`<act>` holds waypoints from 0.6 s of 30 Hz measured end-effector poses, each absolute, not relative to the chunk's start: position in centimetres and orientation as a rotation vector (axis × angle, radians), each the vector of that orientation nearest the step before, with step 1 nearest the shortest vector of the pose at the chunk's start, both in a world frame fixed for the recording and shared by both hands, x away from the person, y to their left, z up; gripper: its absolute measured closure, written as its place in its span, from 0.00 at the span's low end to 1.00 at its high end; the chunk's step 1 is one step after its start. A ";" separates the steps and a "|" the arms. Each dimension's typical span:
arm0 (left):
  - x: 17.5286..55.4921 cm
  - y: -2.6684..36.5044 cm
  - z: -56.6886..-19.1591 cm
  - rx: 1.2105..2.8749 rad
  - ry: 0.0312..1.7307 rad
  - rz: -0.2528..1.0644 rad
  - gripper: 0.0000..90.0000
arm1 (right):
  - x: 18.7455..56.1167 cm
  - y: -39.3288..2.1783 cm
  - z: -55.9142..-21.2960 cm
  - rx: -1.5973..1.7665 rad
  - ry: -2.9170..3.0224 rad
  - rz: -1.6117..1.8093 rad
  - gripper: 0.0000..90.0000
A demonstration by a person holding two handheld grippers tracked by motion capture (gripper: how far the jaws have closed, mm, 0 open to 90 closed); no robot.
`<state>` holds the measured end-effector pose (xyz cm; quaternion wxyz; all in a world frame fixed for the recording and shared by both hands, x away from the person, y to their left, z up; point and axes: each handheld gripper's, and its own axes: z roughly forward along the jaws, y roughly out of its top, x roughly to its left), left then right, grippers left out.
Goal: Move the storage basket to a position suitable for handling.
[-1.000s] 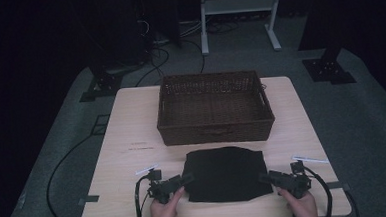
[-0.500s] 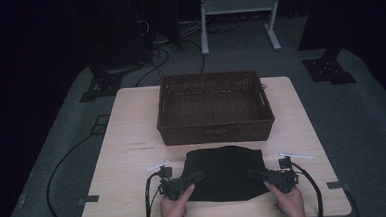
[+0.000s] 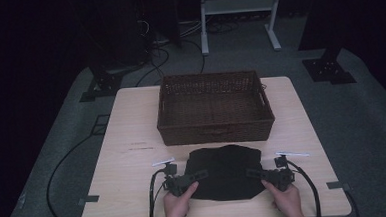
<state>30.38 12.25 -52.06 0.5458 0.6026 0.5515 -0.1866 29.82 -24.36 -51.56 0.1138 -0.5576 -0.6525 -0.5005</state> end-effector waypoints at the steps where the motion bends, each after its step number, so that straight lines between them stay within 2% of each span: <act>1: 30.4 12.3 -52.1 1.431 1.301 -0.445 0.47 | 29.8 -24.4 -51.5 -1.627 -1.919 -1.472 0.78; 8: 30.7 12.9 -52.2 1.393 1.279 -0.499 0.54 | 29.8 -24.4 -51.1 -1.595 -1.915 -1.502 0.81; 18: 29.6 13.3 -51.3 1.338 1.257 -0.435 0.57 | 29.2 -24.0 -50.1 -1.577 -1.885 -1.590 0.82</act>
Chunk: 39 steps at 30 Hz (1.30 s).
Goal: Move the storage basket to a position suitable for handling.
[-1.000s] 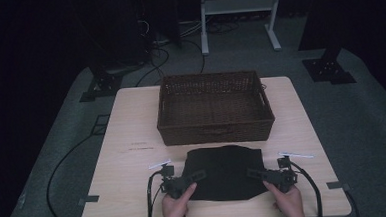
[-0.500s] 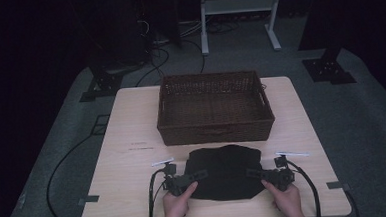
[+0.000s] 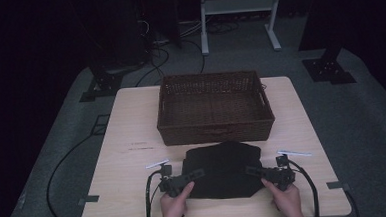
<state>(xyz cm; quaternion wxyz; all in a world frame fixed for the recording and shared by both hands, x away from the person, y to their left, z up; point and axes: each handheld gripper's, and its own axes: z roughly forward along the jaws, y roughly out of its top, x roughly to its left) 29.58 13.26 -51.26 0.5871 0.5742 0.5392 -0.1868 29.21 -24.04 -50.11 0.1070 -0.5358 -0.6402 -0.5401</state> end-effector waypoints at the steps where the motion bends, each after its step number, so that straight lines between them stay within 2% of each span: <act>1: 29.5 13.3 -51.0 1.337 1.249 -0.432 0.57 | 29.1 -24.0 -49.9 -1.575 -1.884 -1.596 0.82; 18: 29.2 13.8 -46.1 1.287 1.147 -0.370 0.57 | 28.3 -23.8 -45.3 -1.493 -1.836 -1.805 0.82; 25: 30.4 13.6 -43.1 1.301 1.092 -0.328 0.56 | 29.1 -23.9 -42.6 -1.465 -1.843 -1.864 0.82; 39: 32.8 13.7 -40.3 1.250 1.076 -0.293 0.56 | 31.4 -23.7 -38.6 -1.425 -1.882 -1.952 0.82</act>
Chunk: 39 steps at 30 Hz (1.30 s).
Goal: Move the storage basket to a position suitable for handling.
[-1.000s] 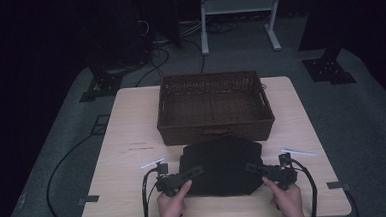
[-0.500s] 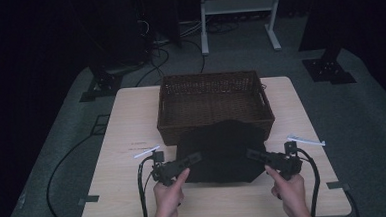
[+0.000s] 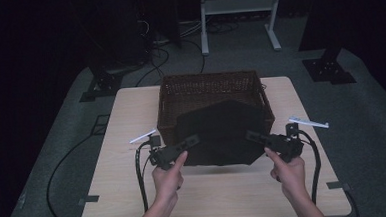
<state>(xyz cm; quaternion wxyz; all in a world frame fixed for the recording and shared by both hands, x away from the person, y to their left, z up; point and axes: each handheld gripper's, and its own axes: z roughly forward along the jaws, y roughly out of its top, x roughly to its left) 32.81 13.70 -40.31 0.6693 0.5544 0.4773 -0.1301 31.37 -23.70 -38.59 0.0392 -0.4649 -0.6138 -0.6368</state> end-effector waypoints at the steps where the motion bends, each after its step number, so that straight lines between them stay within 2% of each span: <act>1: 33.0 13.7 -40.0 1.247 1.077 -0.290 0.56 | 31.7 -23.7 -38.3 -1.424 -1.880 -1.956 0.82; 15: 36.4 13.9 -36.7 1.261 1.061 -0.217 0.56 | 35.1 -23.1 -35.4 -1.431 -1.899 -2.005 0.82; 39: 43.5 14.6 -34.1 1.246 1.109 -0.175 0.56 | 42.1 -21.5 -32.1 -1.482 -1.967 -1.991 0.82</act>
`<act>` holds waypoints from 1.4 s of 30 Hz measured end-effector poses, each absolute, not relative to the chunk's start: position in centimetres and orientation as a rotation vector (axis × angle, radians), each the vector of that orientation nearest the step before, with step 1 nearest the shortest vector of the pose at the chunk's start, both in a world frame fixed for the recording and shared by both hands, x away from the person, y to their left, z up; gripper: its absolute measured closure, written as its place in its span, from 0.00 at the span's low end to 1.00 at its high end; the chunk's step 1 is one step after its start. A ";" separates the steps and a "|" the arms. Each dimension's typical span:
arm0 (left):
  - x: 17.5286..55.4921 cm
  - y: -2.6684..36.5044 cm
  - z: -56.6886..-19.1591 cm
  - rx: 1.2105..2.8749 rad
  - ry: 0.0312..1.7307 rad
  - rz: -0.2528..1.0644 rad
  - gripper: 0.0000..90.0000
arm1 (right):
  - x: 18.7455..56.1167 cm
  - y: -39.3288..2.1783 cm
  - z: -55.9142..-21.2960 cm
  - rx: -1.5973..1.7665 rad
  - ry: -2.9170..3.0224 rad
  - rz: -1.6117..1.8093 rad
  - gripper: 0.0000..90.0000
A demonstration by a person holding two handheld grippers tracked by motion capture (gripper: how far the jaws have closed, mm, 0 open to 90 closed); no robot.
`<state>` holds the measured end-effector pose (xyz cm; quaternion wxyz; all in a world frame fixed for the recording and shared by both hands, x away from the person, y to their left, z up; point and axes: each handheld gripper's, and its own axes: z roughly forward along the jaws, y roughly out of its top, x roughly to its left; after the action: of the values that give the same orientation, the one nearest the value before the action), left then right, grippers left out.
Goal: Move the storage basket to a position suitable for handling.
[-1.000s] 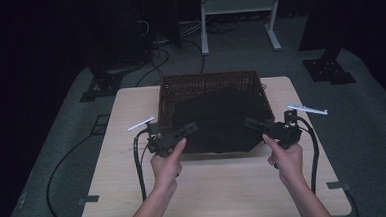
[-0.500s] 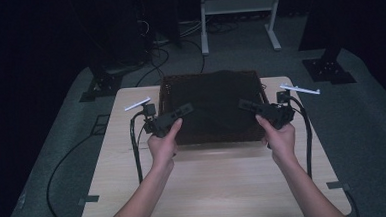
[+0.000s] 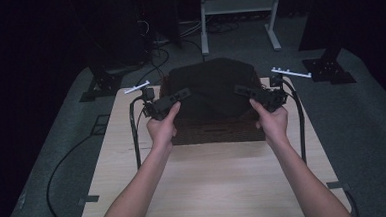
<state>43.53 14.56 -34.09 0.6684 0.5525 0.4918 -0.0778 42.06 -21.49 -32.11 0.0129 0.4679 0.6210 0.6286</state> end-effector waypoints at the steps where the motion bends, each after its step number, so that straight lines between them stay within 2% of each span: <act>1: 43.9 14.6 -34.1 1.246 1.114 -0.177 0.56 | 42.3 -21.4 -32.1 1.459 1.928 1.963 0.82; 13: 47.4 14.6 -35.4 1.240 1.149 -0.180 0.56 | 45.6 -21.1 -32.9 1.526 1.922 1.928 0.82; 25: 50.0 14.3 -36.9 1.261 1.213 -0.168 0.56 | 48.8 -21.0 -35.3 1.627 1.904 1.898 0.82; 42: 52.4 14.2 -39.1 1.250 1.287 -0.215 0.56 | 51.2 -21.0 -37.0 1.710 1.918 1.857 0.82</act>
<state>52.44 14.19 -39.12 0.6190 0.5433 0.5594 -0.0933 51.15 -21.05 -36.99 -0.0145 0.5392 0.6049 0.5858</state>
